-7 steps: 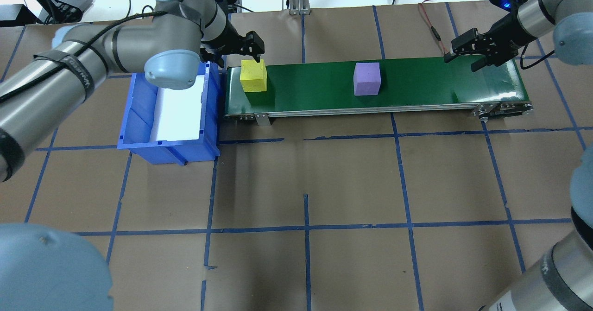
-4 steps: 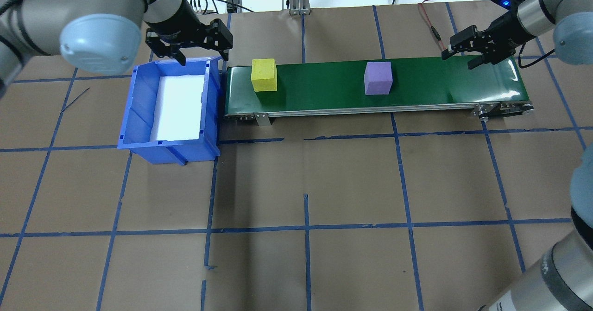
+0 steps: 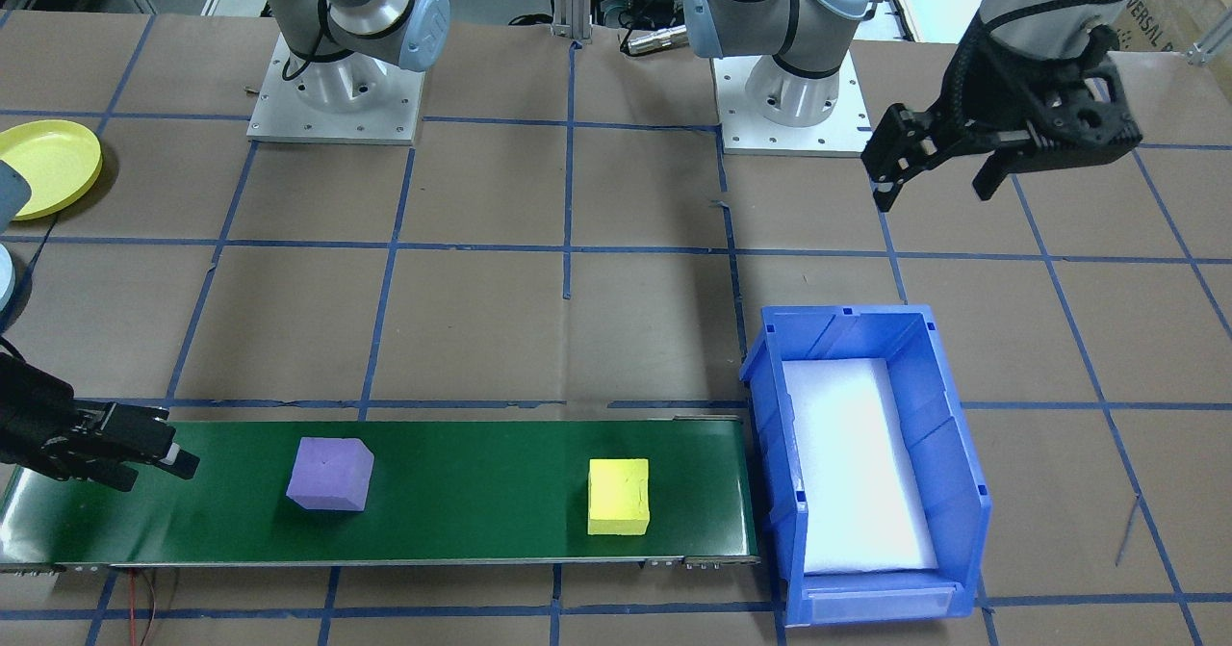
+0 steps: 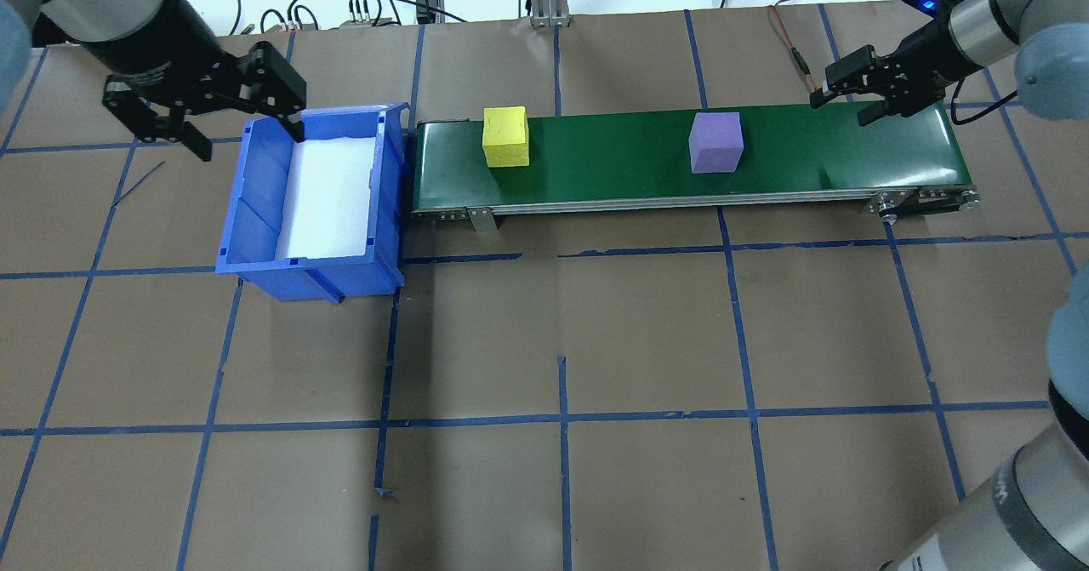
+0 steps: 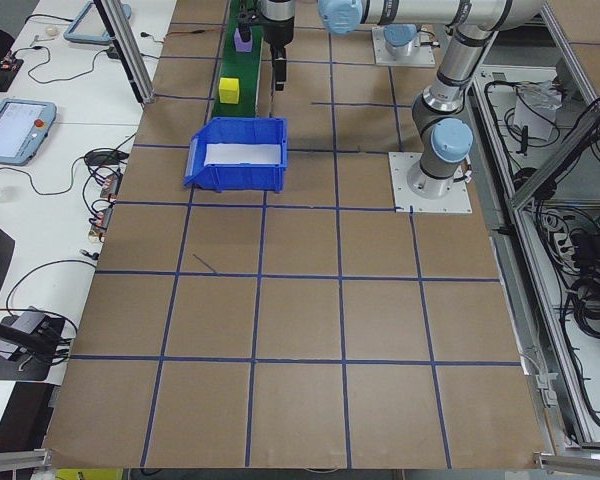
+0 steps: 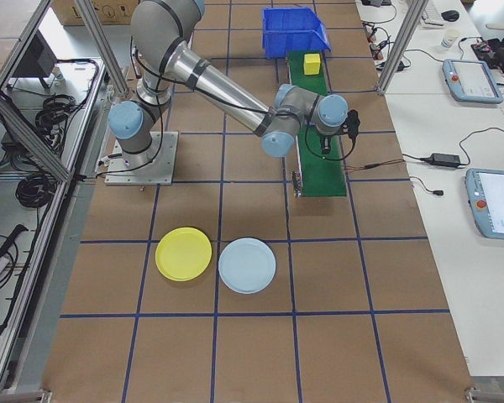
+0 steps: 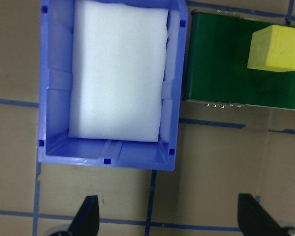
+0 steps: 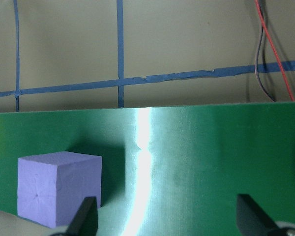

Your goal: Move block left to right into plate

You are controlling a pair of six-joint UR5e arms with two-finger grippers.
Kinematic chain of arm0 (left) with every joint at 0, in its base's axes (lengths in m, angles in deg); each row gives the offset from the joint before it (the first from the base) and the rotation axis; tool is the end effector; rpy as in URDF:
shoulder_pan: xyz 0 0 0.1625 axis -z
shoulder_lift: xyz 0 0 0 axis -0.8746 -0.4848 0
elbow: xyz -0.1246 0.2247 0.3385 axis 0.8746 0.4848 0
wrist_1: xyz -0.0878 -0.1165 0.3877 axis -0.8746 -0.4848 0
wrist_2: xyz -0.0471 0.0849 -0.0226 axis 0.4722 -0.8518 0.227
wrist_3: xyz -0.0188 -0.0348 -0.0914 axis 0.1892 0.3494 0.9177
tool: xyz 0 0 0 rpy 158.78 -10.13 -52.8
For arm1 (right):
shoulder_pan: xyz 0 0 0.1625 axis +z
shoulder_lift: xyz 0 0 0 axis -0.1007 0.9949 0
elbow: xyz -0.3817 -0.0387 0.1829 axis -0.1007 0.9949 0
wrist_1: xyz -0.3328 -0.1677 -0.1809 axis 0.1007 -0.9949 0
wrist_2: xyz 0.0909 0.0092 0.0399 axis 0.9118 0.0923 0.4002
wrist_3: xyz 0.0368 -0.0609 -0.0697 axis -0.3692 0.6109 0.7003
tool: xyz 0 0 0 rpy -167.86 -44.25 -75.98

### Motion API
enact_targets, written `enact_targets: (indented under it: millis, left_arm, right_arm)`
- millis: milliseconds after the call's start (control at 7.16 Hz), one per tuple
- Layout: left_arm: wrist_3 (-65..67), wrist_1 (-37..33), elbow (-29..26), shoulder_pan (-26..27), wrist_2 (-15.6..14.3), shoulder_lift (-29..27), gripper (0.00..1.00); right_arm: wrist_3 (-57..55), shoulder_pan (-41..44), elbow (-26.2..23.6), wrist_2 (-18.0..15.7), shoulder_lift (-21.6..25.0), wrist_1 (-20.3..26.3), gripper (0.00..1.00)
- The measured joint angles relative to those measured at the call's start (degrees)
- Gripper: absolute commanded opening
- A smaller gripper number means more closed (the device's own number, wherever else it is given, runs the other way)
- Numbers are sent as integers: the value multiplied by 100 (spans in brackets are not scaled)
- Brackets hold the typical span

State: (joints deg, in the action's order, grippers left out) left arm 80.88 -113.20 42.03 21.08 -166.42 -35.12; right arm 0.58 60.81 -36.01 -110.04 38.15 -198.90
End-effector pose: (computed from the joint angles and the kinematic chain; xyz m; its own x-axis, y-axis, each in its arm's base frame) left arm -0.0557 -0.4925 0.5214 -0.9857 -0.1324 -0.1046 -0.1281 0.9906 -0.0474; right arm -0.0861 -0.6591 0.2847 -0.8796 -0.0135 -0.4756 0.0653 0.9867 -0.1489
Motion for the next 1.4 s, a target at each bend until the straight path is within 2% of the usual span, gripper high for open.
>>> enact_targets:
  millis: [140,419,838,1397]
  left_arm:
    - [-61,-33,21,-62,-106,71,100]
    - [-45,-127,53,-89,384,175,100]
    - [115,-230,-1,-76,794,260,100]
    - [46,155,77,-184,839,200,100]
  right_arm:
    - [0,1,-4,0,-2,-5,100]
    - [0,3,-7,0,-8,-11,100]
    - [0,3,-13,-1,-24,-16,100]
    - [17,3,-69,-94,-52,-165,100]
